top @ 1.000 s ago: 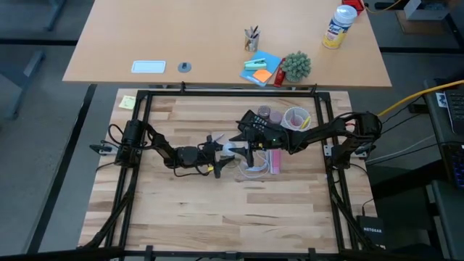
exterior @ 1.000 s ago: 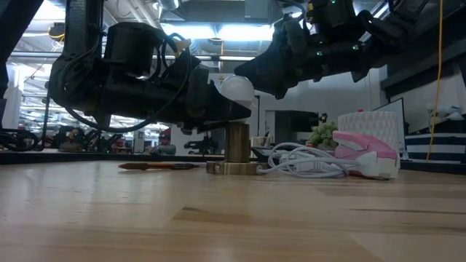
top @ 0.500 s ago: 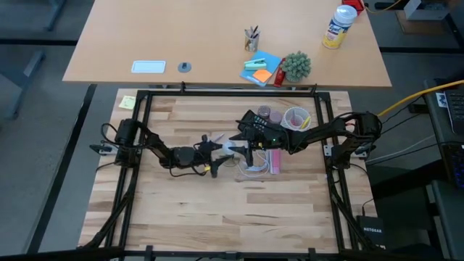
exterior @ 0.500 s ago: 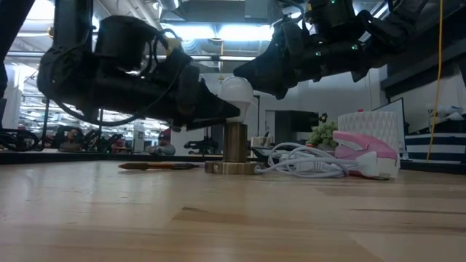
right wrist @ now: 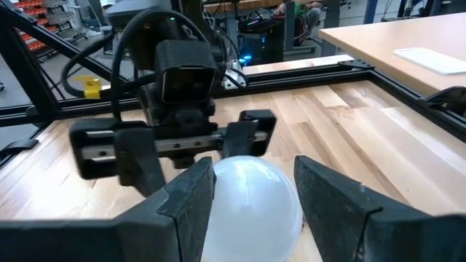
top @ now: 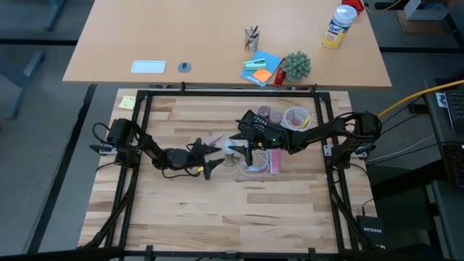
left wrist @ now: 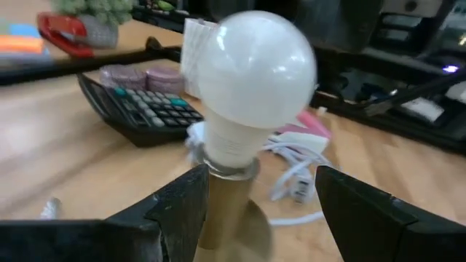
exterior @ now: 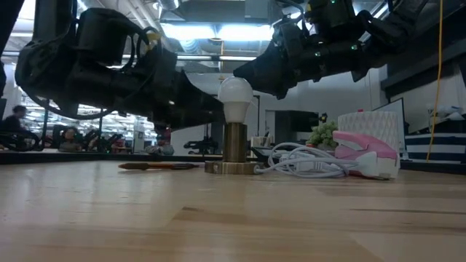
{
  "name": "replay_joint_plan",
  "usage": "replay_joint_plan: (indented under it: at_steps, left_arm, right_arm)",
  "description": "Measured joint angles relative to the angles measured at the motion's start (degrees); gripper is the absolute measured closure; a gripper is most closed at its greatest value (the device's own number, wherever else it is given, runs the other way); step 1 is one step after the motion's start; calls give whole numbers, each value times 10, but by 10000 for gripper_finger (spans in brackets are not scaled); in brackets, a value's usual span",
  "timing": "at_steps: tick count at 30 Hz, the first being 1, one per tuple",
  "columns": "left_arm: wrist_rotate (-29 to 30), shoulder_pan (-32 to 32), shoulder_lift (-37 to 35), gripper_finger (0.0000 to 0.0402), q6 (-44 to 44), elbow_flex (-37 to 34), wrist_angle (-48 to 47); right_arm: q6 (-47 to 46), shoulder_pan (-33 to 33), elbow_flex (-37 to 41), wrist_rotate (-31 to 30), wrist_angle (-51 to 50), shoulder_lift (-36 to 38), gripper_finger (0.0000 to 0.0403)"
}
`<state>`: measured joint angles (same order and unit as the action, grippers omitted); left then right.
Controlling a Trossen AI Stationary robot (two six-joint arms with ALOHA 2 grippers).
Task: Screw lightbulb
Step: Insert the lightbulb into the gold lamp
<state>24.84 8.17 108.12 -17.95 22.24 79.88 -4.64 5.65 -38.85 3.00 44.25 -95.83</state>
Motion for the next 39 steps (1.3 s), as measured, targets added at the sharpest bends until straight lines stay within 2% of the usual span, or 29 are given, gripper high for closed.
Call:
replay_joint_plan:
  at_steps: [6,10,14,25,39]
  left_arm:
    - [-1,21,0,157,-80,0,0]
    - [-4,36,0,159,-100,0,0]
    - [-5,50,0,178,-106,13,0]
    - [-5,75,0,260,17,93,0]
    - [35,68,0,326,34,99,-1]
  right_arm:
    - [-1,0,0,0,0,0,205]
    - [-2,0,0,0,0,0,205]
    - [-2,0,0,0,0,0,205]
    - [-2,0,0,0,0,0,205]
    - [-2,0,0,0,0,0,205]
